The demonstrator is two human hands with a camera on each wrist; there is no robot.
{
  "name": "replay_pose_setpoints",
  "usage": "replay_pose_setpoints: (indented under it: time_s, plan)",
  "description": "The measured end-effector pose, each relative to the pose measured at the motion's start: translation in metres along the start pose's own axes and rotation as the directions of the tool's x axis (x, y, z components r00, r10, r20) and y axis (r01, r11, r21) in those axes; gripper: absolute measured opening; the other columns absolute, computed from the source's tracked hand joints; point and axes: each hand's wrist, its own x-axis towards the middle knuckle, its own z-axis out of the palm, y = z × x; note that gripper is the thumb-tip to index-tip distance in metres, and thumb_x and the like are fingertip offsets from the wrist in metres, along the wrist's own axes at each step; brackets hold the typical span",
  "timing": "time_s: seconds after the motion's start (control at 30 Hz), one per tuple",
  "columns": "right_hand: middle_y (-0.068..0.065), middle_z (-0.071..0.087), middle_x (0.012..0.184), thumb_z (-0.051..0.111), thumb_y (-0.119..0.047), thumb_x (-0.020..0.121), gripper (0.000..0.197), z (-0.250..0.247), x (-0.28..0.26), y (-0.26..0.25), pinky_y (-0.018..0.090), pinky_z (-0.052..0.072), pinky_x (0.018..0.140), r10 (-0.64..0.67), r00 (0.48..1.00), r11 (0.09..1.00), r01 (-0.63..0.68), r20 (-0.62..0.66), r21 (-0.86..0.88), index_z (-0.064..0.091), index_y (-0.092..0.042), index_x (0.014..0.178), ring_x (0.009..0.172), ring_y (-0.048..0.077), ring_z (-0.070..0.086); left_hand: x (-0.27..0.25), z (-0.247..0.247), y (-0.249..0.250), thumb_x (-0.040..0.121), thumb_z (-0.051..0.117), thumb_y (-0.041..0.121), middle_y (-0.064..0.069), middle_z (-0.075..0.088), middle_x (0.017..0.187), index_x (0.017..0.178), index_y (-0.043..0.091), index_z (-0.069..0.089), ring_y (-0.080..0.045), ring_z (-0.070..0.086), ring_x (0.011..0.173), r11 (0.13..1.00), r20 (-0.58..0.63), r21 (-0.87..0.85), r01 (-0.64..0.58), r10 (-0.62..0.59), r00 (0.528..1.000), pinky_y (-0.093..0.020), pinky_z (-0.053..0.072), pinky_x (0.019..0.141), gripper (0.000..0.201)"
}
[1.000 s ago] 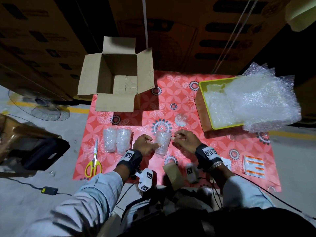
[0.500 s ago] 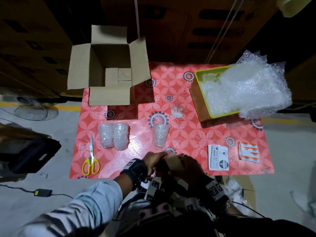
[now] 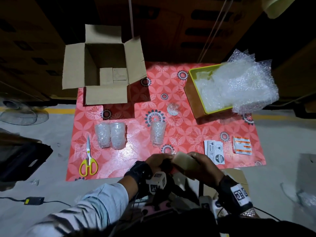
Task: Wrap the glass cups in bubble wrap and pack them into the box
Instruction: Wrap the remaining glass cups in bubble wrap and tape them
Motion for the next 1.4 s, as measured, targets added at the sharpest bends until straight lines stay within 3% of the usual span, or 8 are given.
replay_pose_setpoints:
  time_s: [0.2, 0.3, 0.47, 0.63, 0.73, 1.07, 1.23, 1.4]
  plan:
    - [-0.004, 0.073, 0.099, 0.085, 0.001, 0.072, 0.048, -0.027, -0.021, 0.014, 0.018, 0.052, 0.073, -0.009, 0.997, 0.982, -0.006, 0.079, 0.186, 0.069, -0.020, 0.112, 0.087, 0.007, 0.068, -0.029, 0.013, -0.001, 0.093, 0.072, 0.020, -0.006, 0.059, 0.081, 0.089, 0.009, 0.063, -0.023, 0.058, 0.077, 0.981, 0.226, -0.137, -0.135, 0.163, 0.960, -0.037, 0.052, 0.085, 0.015]
    - [-0.014, 0.072, 0.101, 0.092, -0.007, 0.069, 0.055, -0.032, -0.019, 0.008, 0.016, 0.053, 0.077, -0.075, 0.994, 0.993, 0.067, 0.081, 0.100, 0.067, -0.026, 0.114, 0.092, 0.002, 0.068, -0.044, 0.010, 0.000, 0.087, 0.081, 0.015, -0.012, 0.065, 0.083, 0.092, 0.003, 0.073, -0.028, 0.062, 0.080, 0.959, 0.085, -0.100, -0.264, 0.273, 0.958, -0.054, 0.052, 0.095, 0.015]
    - [-0.011, 0.074, 0.101, 0.093, -0.028, 0.066, 0.051, -0.035, -0.001, -0.016, 0.035, 0.056, 0.080, -0.173, 0.985, 0.984, 0.172, 0.025, 0.037, 0.067, -0.035, 0.110, 0.093, 0.011, 0.070, -0.059, 0.006, 0.011, 0.064, 0.091, 0.007, -0.033, 0.072, 0.088, 0.080, 0.001, 0.078, -0.030, 0.073, 0.067, 0.843, -0.226, -0.115, -0.525, 0.492, 0.841, -0.040, 0.062, 0.072, 0.022]
    - [-0.012, 0.074, 0.099, 0.088, -0.042, 0.067, 0.048, -0.032, 0.033, -0.025, 0.018, 0.052, 0.071, -0.165, 0.985, 0.981, 0.158, -0.054, -0.110, 0.068, -0.034, 0.110, 0.090, 0.013, 0.072, -0.061, -0.005, 0.040, 0.077, 0.086, -0.001, -0.016, 0.053, 0.070, 0.085, -0.008, 0.067, -0.017, 0.045, 0.054, 0.662, -0.403, -0.273, -0.698, 0.581, 0.708, -0.028, 0.049, 0.048, 0.022]
    - [-0.013, 0.073, 0.112, 0.084, -0.048, 0.071, 0.060, -0.030, 0.052, -0.011, 0.021, 0.048, 0.077, -0.164, 0.984, 0.934, 0.134, -0.066, -0.332, 0.065, -0.034, 0.126, 0.096, 0.008, 0.066, -0.059, -0.017, 0.056, 0.058, 0.101, 0.015, -0.009, 0.047, 0.064, 0.088, -0.008, 0.064, -0.017, 0.042, 0.053, 0.632, -0.420, -0.287, -0.720, 0.593, 0.687, -0.028, 0.042, 0.050, 0.054]
    - [0.005, 0.066, 0.119, 0.071, -0.048, 0.085, 0.050, -0.035, 0.106, 0.022, 0.034, 0.048, 0.082, -0.091, 0.993, 0.817, 0.117, 0.074, -0.564, 0.055, -0.019, 0.122, 0.105, 0.028, 0.062, -0.049, -0.024, 0.050, 0.088, 0.075, -0.004, -0.014, 0.047, 0.070, 0.070, 0.002, 0.064, -0.022, 0.047, 0.059, 0.617, -0.567, -0.312, -0.722, 0.489, 0.663, -0.056, 0.051, 0.085, 0.022]
    - [0.001, 0.068, 0.109, 0.077, -0.058, 0.077, 0.060, -0.040, 0.117, 0.044, 0.033, 0.048, 0.077, -0.113, 0.993, 0.879, 0.112, 0.025, -0.463, 0.058, -0.024, 0.121, 0.097, 0.026, 0.064, -0.052, -0.030, 0.051, 0.084, 0.076, -0.010, -0.041, 0.062, 0.096, 0.074, 0.001, 0.075, -0.041, 0.064, 0.085, 0.648, -0.656, -0.297, -0.701, 0.395, 0.643, -0.062, 0.060, 0.083, 0.015]
    - [0.002, 0.069, 0.104, 0.085, -0.043, 0.073, 0.054, -0.042, 0.121, 0.041, 0.032, 0.044, 0.076, -0.180, 0.984, 0.909, 0.166, -0.001, -0.383, 0.062, -0.020, 0.117, 0.097, 0.028, 0.064, -0.058, -0.020, 0.050, 0.093, 0.068, -0.005, -0.026, 0.058, 0.085, 0.082, -0.001, 0.065, -0.029, 0.059, 0.070, 0.697, -0.613, -0.186, -0.693, 0.469, 0.636, -0.044, 0.063, 0.065, 0.013]
